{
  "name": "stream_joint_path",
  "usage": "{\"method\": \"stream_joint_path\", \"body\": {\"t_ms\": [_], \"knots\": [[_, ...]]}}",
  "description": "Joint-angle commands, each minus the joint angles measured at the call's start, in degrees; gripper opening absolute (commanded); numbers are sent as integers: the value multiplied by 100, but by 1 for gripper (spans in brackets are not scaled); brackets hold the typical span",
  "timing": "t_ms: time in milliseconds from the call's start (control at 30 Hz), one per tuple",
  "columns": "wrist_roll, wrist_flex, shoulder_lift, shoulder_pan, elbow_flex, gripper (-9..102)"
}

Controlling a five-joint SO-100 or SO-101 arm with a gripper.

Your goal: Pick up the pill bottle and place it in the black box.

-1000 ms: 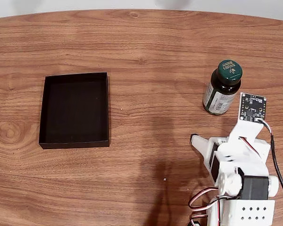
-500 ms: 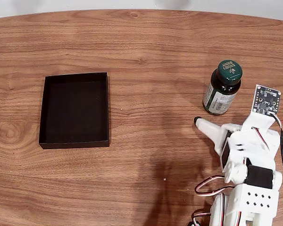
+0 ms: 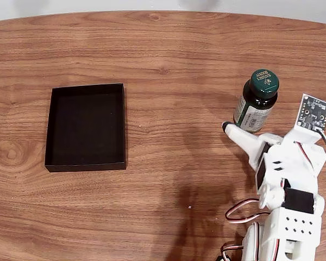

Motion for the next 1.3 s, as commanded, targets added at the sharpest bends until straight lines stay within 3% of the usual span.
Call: {"method": "stream_joint_path", "body": {"t_ms": [0, 367, 900, 1267], "knots": [[105, -1125, -598, 62, -114, 52], [211, -3480, -2320, -53, -220, 47], [-466, -3138, -3551, -729, -1143, 36], [-132, -4008, -4570, -686, -1661, 36]]}}
